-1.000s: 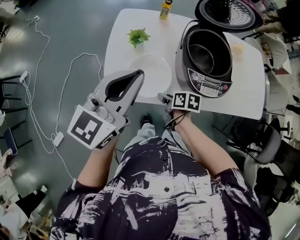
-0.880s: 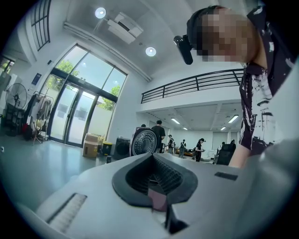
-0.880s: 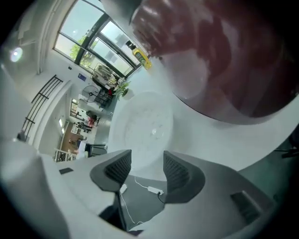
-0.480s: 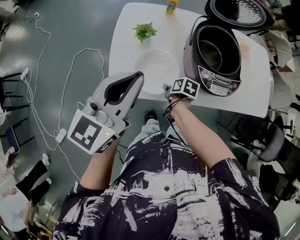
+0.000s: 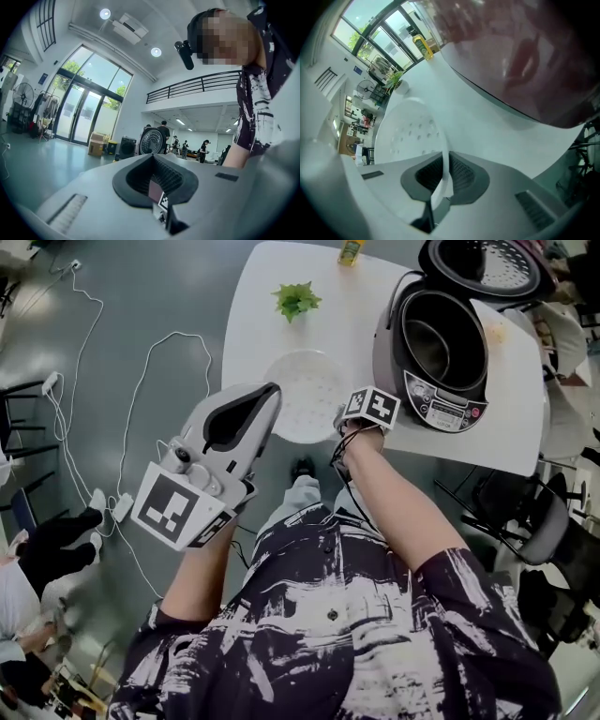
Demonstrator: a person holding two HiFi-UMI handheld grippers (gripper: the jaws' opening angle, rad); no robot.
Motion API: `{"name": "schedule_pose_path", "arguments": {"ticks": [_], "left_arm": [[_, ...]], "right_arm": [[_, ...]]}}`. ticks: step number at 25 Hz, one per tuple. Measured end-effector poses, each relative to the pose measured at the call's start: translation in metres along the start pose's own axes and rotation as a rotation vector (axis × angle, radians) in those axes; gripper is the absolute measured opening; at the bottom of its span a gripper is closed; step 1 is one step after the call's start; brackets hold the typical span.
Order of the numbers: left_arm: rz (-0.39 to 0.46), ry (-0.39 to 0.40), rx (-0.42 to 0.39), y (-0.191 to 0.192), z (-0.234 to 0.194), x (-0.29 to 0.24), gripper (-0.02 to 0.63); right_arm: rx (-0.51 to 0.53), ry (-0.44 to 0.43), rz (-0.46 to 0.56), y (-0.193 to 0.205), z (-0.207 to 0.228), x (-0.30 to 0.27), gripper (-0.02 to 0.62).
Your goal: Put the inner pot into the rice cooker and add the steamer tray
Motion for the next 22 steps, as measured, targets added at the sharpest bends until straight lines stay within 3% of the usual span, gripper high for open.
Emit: {"name": "schedule_pose_path", "arguments": {"ticks": [3, 9, 17, 22], "left_arm": [[0.002, 0.0, 0.0, 0.0, 0.002, -0.001, 0.005], [0.011, 0.0, -0.008, -0.004, 0.006, -0.005, 0.005], [0.033, 0.015, -0.044, -0.022, 0.02, -0.013, 0.005], [0.055, 0.048, -0.096, -0.042, 0.042, -0.018, 0.005]], "right_arm": [[0.04, 0.007, -0.028, 0.001, 0.0, 0.0, 0.018], [0.041, -0.076, -0.04, 0.006, -0.01, 0.005, 0.005], [0.129, -0.32, -0.045, 0.005, -0.083, 0.043, 0.003], [0.213, -0.458, 0.021, -0.026, -0.138, 0.088, 0.004]]}}
Point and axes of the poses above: the fingertips, and each gripper's own axes: x backward along the fingers, z to its right, y out of its underside, the point moved 8 cm from there along x, backward along the fingers, and after that the axes turned 1 degree about -x, right-handed, at the moved point
